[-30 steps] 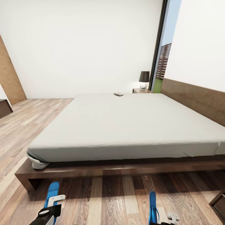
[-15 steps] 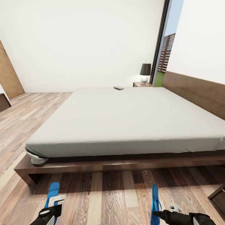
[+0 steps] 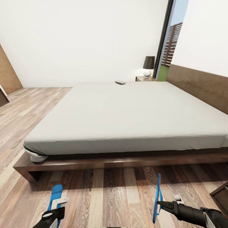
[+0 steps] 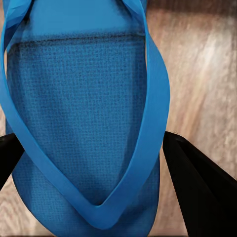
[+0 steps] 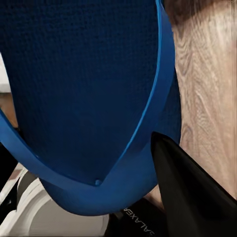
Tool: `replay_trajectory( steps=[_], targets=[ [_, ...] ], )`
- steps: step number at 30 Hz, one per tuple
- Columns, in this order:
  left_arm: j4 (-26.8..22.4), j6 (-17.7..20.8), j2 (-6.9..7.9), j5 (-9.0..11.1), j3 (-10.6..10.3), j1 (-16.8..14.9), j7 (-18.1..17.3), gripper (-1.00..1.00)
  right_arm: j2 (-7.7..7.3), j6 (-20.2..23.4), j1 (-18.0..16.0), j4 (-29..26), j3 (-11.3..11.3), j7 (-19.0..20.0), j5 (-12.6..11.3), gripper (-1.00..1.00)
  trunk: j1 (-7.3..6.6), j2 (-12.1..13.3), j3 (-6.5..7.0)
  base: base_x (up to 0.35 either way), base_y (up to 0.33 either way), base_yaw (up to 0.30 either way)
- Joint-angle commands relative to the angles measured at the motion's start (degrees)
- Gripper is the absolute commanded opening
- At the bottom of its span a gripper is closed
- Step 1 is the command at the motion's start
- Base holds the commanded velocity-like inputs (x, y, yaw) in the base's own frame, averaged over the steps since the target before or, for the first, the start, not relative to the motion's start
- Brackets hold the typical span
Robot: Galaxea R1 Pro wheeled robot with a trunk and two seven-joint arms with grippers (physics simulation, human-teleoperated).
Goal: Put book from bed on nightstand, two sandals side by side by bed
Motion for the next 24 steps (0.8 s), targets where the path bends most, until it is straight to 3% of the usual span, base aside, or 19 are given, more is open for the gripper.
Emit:
replay_trajectory(
  steps=[1,24],
  targets=[
    [-0.15,0.31,0.06,0.44,-0.49,0.01,0.37,-1.0,-0.15,0.61,-0.02,-0.01,-0.18,1.29,-0.24,-1.0,0.01,-0.04,-0.28,0.0,0.0,0.0],
    [-0.15,0.31,0.14,0.43,-0.42,0.02,0.34,-1.0,-0.25,0.61,-0.04,0.08,-0.11,2.73,-0.46,-1.0,0.6,-0.34,-5.37,0.0,0.0,0.0]
  ],
)
